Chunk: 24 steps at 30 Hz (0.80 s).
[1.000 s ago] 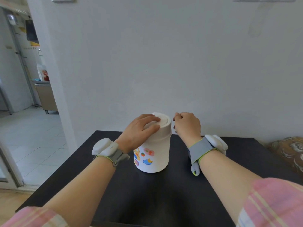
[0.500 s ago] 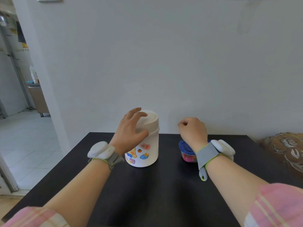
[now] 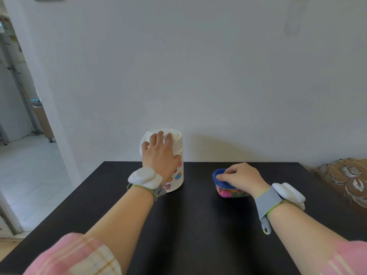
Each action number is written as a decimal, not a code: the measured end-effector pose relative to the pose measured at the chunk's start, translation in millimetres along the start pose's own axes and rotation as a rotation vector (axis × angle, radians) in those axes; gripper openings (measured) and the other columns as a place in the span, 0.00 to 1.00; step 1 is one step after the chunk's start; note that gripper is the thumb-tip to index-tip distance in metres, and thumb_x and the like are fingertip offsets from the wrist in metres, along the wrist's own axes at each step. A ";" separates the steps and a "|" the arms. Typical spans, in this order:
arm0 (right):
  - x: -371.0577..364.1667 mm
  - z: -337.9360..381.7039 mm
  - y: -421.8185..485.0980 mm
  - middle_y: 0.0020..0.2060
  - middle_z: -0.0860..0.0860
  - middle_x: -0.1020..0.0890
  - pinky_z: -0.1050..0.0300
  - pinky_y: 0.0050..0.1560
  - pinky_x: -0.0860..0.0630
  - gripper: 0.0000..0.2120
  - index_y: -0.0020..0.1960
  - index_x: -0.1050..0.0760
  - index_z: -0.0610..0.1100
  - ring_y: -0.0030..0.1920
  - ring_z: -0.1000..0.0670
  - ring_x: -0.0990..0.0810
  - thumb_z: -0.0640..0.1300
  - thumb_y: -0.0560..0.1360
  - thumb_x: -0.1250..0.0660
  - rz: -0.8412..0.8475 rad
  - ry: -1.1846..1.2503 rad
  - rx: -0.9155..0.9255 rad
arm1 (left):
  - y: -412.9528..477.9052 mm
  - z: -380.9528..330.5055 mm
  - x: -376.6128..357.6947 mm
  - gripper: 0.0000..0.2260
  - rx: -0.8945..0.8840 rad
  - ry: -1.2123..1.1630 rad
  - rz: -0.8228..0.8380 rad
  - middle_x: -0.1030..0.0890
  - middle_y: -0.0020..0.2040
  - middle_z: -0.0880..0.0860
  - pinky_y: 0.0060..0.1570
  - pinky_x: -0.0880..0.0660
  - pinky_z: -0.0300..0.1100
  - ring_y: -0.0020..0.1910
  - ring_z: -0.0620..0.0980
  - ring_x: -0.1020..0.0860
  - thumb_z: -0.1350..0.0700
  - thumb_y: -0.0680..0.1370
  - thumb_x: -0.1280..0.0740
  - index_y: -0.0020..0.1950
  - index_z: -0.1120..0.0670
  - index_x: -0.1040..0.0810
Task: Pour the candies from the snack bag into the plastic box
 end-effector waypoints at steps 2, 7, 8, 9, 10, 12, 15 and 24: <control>1.8 -4.1 -0.8 0.54 0.53 0.19 0.56 0.56 0.28 0.20 0.56 0.19 0.48 0.57 0.49 0.23 0.56 0.68 0.28 0.057 -0.028 0.017 | 0.5 -3.4 -5.9 0.31 -0.062 -0.014 -0.014 0.41 0.76 0.54 0.72 0.50 0.56 0.76 0.55 0.45 0.49 0.72 0.35 0.74 0.53 0.40; -0.7 -13.8 4.3 0.63 0.54 0.25 0.47 0.66 0.31 0.33 0.64 0.25 0.55 0.65 0.48 0.28 0.57 0.60 0.24 0.115 -0.177 0.036 | -19.7 -7.7 -25.3 0.22 -0.418 0.104 -0.018 0.33 0.73 0.53 0.71 0.43 0.61 0.76 0.57 0.41 0.57 0.66 0.30 0.61 0.51 0.23; -0.7 -13.6 4.0 0.65 0.54 0.26 0.48 0.66 0.31 0.34 0.66 0.26 0.54 0.65 0.47 0.28 0.55 0.61 0.24 0.121 -0.172 0.036 | -19.3 -6.6 -25.5 0.21 -0.419 0.138 -0.003 0.35 0.75 0.53 0.71 0.43 0.60 0.77 0.57 0.45 0.58 0.67 0.30 0.60 0.52 0.23; -0.8 -13.8 4.9 0.65 0.53 0.26 0.49 0.66 0.31 0.34 0.67 0.27 0.53 0.66 0.47 0.28 0.54 0.62 0.23 0.110 -0.164 0.041 | -17.2 -6.5 -25.6 0.20 -0.410 0.155 0.009 0.40 0.77 0.53 0.72 0.45 0.58 0.78 0.57 0.50 0.60 0.69 0.31 0.61 0.52 0.24; -1.2 -14.7 6.5 0.65 0.52 0.26 0.51 0.65 0.31 0.33 0.67 0.26 0.52 0.66 0.46 0.28 0.52 0.63 0.23 0.081 -0.151 0.047 | -13.2 -7.1 -26.7 0.20 -0.388 0.159 0.042 0.45 0.78 0.53 0.73 0.48 0.56 0.78 0.57 0.54 0.61 0.71 0.34 0.63 0.53 0.26; -2.4 -16.8 7.7 0.66 0.50 0.25 0.54 0.65 0.30 0.29 0.66 0.25 0.49 0.66 0.46 0.27 0.47 0.66 0.24 -0.013 -0.124 0.071 | -4.8 -9.2 -25.9 0.21 -0.338 0.181 0.081 0.52 0.79 0.53 0.74 0.51 0.53 0.78 0.56 0.60 0.62 0.73 0.36 0.66 0.54 0.29; -7.8 -22.7 8.7 0.66 0.49 0.24 0.54 0.67 0.34 0.22 0.64 0.23 0.48 0.69 0.46 0.30 0.41 0.71 0.28 -0.117 -0.092 0.120 | 1.8 -10.4 -26.8 0.21 -0.303 0.179 0.120 0.55 0.79 0.53 0.75 0.58 0.52 0.77 0.56 0.63 0.62 0.74 0.37 0.66 0.54 0.29; -25.6 -29.7 36.1 0.70 0.48 0.28 0.51 0.70 0.38 0.19 0.66 0.24 0.51 0.75 0.46 0.39 0.39 0.76 0.35 -0.173 -0.059 0.169 | 10.6 -0.9 -36.8 0.21 -0.342 0.106 0.060 0.49 0.79 0.54 0.73 0.64 0.55 0.78 0.56 0.61 0.61 0.72 0.37 0.64 0.52 0.25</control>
Point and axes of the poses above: each hand's wrist, its own y-axis towards the middle knuckle, its own x-axis out of the back of the hand, z = x × y, the point moved 4 cm from there along y, towards the middle knuckle
